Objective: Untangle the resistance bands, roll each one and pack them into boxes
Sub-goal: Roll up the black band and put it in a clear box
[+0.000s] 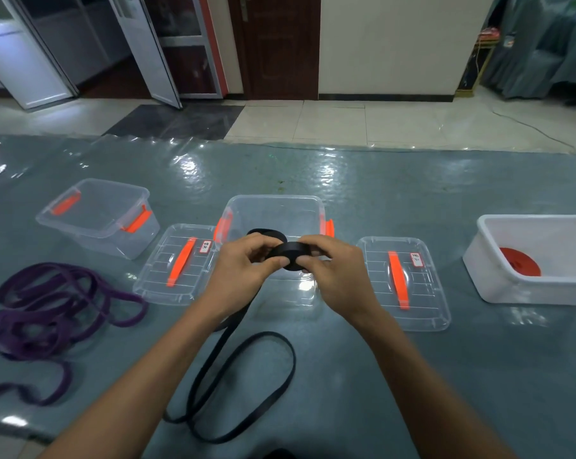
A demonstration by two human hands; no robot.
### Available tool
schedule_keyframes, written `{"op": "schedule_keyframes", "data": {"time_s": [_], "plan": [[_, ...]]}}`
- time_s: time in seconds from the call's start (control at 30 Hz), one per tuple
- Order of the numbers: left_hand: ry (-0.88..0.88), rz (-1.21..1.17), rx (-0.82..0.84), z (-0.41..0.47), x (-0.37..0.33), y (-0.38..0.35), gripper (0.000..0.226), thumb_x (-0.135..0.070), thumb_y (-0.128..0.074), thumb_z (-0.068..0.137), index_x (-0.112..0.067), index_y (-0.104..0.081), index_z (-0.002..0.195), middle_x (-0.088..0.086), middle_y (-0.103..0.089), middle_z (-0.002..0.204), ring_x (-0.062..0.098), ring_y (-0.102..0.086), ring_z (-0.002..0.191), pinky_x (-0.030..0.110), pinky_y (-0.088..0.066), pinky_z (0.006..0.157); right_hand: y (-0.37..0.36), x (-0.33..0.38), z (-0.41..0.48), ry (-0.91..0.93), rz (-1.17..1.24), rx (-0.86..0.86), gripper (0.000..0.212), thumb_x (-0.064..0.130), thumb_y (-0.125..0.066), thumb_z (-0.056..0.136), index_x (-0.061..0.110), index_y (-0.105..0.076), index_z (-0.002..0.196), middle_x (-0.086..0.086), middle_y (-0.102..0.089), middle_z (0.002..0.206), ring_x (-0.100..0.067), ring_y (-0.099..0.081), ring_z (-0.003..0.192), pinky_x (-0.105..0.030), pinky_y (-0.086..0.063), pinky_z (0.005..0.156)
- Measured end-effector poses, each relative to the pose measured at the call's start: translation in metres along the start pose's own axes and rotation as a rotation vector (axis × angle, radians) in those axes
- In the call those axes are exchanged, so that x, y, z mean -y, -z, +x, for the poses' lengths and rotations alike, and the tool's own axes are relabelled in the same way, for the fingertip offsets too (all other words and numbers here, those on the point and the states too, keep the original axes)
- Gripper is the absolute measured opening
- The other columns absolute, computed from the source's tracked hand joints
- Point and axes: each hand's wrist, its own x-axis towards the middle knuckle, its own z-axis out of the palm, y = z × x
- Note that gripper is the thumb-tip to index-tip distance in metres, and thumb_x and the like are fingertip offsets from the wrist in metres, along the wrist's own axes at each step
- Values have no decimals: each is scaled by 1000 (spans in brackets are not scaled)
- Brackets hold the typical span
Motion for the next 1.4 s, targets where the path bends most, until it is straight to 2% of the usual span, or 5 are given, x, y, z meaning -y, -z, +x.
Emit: {"op": "schedule_keyframes", "data": {"time_s": [0.23, 0.53, 0.83, 1.13, 1.4], "plan": [[10, -90, -40, 0, 6, -7, 24, -11, -80, 81, -29, -78, 97, 6, -71, 85, 26, -66, 80, 35, -54, 76, -4, 1, -10, -434, 721, -42, 22, -5, -61, 93, 2, -67, 113, -16, -74, 105, -31, -73, 98, -38, -61, 83], [-181, 251, 113, 3, 11, -1, 21, -11, -79, 81, -16, -76, 101, -7, -71, 88, 14, -67, 84, 34, -56, 79, 12, -8, -7, 120, -139, 103, 33, 1, -71, 85, 12, -70, 116, 4, -72, 107, -10, -66, 98, -27, -58, 80], [69, -222, -43, -1, -3, -6, 29, 2, -78, 80, -23, -77, 94, 8, -76, 94, 22, -72, 87, 30, -56, 81, -3, 8, -17, -497, 812, -64, 29, -11, -64, 88, -3, -63, 116, -22, -72, 107, -36, -72, 99, -43, -61, 83], [-116, 185, 99, -1, 2, 6, 24, -8, -82, 78, -17, -78, 100, -6, -73, 86, 15, -69, 83, 30, -56, 79, 4, -5, -9, 206, -207, 56, 25, 4, -69, 87, 10, -74, 110, -1, -74, 102, -12, -67, 94, -28, -55, 84], [109, -130, -23, -7, 6, 0, 26, -2, -78, 81, -23, -77, 96, 1, -77, 87, 19, -73, 83, 35, -59, 84, 1, 0, -17, -442, 641, -137, 23, -8, -64, 89, 6, -70, 106, -16, -74, 101, -28, -74, 94, -34, -62, 75]]}}
